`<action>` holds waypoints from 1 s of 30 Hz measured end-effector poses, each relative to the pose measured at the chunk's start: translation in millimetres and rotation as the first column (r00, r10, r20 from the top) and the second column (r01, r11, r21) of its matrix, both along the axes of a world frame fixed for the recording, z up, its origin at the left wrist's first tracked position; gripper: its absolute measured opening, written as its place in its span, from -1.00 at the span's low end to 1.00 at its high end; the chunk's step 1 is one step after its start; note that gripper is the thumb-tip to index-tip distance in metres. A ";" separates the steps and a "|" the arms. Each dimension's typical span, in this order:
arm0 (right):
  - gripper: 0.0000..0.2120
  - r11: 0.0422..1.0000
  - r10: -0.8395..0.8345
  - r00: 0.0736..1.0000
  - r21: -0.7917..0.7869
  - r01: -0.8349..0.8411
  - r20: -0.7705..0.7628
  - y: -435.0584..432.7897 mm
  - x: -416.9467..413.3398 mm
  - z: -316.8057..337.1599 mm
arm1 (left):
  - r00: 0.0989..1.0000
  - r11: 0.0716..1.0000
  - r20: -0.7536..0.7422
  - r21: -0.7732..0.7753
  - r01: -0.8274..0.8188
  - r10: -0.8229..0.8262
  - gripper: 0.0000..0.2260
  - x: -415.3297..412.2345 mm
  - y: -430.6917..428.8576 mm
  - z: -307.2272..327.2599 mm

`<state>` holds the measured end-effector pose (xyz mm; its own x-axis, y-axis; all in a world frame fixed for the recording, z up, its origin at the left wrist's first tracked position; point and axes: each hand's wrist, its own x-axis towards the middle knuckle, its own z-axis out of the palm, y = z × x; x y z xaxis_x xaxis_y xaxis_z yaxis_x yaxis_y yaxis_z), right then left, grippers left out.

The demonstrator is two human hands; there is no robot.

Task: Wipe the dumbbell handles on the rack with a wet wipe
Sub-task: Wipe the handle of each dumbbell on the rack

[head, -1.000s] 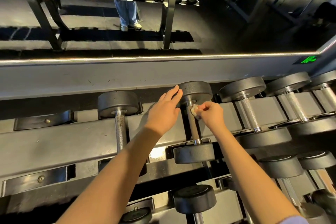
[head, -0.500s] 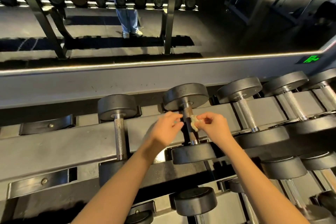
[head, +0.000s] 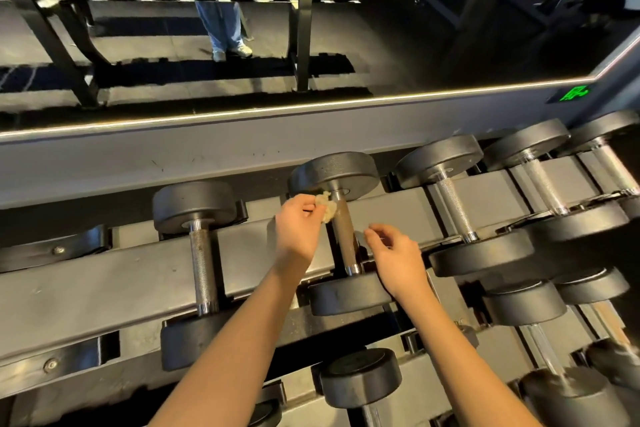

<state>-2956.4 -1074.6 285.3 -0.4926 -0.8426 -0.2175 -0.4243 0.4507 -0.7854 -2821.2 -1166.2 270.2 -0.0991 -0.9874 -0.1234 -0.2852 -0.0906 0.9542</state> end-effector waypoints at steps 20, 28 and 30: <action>-0.70 0.997 -0.082 0.980 -0.011 0.081 -0.183 7.8 7.2 -0.8 | 0.967 0.981 0.220 -0.116 0.157 -0.129 -0.84 -21.6 -3.6 -21.8; -0.66 0.997 -0.070 0.997 -0.037 0.071 0.014 6.0 0.5 -2.9 | 0.970 0.962 0.129 -0.154 0.225 -0.206 -0.94 -8.6 3.7 -18.4; -0.67 0.994 -0.085 0.996 -0.065 0.086 0.030 6.6 1.6 -1.0 | 0.983 0.975 0.096 -0.148 0.168 -0.155 -0.95 -11.8 -1.2 -12.9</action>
